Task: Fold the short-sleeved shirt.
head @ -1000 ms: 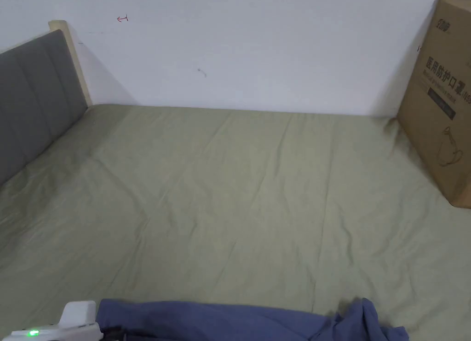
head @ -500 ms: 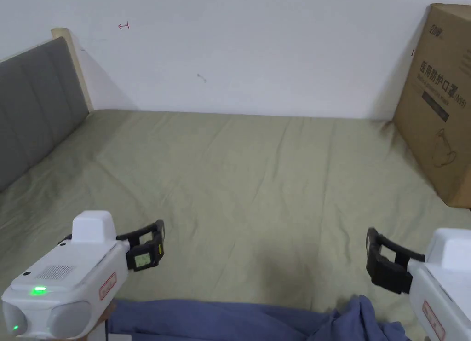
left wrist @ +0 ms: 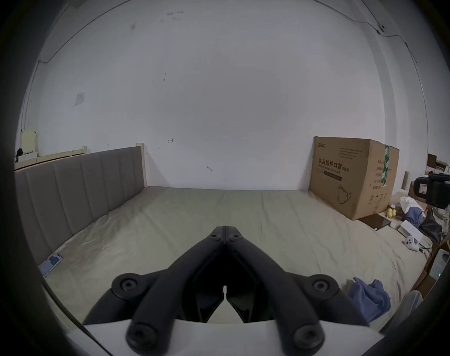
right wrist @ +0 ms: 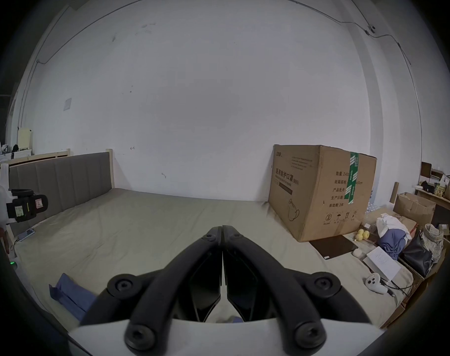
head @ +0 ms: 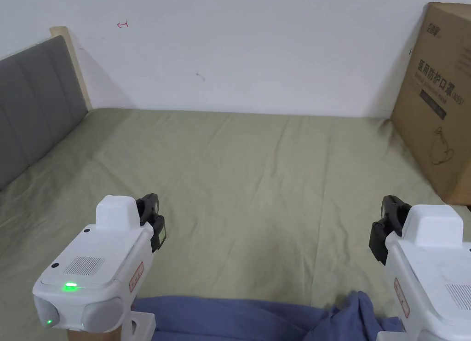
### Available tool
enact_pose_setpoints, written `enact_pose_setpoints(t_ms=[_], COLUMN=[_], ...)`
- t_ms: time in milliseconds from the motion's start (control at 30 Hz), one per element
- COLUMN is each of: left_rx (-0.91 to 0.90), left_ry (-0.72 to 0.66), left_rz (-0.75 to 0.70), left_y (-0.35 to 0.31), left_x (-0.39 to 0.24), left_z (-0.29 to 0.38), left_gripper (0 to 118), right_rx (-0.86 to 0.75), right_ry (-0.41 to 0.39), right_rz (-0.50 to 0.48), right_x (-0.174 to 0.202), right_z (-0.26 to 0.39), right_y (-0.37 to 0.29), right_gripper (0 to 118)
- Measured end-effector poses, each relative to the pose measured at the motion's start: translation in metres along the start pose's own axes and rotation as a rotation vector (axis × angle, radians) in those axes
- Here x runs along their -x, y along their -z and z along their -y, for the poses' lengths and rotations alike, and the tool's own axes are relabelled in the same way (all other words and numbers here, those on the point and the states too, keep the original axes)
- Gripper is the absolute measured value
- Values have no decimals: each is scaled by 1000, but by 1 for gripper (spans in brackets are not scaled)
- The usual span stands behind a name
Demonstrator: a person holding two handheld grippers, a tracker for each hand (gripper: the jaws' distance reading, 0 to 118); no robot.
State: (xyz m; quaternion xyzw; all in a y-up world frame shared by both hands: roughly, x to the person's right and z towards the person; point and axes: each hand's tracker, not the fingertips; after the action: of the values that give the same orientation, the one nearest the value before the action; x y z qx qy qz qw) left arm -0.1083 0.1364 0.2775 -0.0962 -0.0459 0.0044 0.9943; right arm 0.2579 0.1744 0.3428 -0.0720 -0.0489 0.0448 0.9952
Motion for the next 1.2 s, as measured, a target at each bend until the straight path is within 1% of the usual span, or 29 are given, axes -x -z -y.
enact_pose_setpoints(t_ms=[100,167,233,367,400,500,567,633,700,733,767,800,833,867,900,933,1100,1133,1167,1200], left_rx=[29,88,159,295,329,427,494,589,683,699,708,733,755,773,787,800,862,878,884,895], left_ry=[8,-26,-96,-299,-335,-387,-451,-525,-559,-559,-541,-521,-535,-546,-556,-565,-574,-573,-567,-552], left_rz=[7,32,73,171,174,185,196,227,227,198,181,175,176,174,171,185,222,237,238,241], left_y=[3,7,11,23,25,30,34,40,47,49,50,54,58,62,65,69,88,83,85,88], left_x=[5,13,29,77,89,128,154,174,190,197,200,204,207,212,212,213,218,207,205,202], left_z=[3,5,9,29,35,54,68,83,100,107,114,121,128,138,145,152,186,178,183,187], left_gripper=[0,0,0,0,0,0,0,0,0,3,10,21,50,72,86,93,93,90,82,70], right_rx=[3,10,15,29,33,47,55,64,77,83,90,97,105,112,121,130,176,183,187,188], right_ry=[-1,-2,-2,-2,-2,-3,-14,-34,-33,-34,-37,-41,-45,-46,-47,-51,-66,-68,-69,-72], right_rz=[-11,-16,-24,-38,-39,-43,-41,-35,-39,-39,-39,-36,-34,-34,-34,-35,-24,-19,-16,-13], right_x=[2,2,3,5,5,7,9,12,13,15,16,17,19,19,20,21,20,20,19,17], right_z=[0,0,1,3,4,6,7,9,12,14,15,17,19,21,23,26,38,39,40,41], right_y=[1,3,5,10,11,15,18,21,24,26,28,29,31,33,35,36,42,43,43,42], right_gripper=[0,0,0,0,0,0,0,0,0,0,0,0,0,0,0,0,0,0,0,0])
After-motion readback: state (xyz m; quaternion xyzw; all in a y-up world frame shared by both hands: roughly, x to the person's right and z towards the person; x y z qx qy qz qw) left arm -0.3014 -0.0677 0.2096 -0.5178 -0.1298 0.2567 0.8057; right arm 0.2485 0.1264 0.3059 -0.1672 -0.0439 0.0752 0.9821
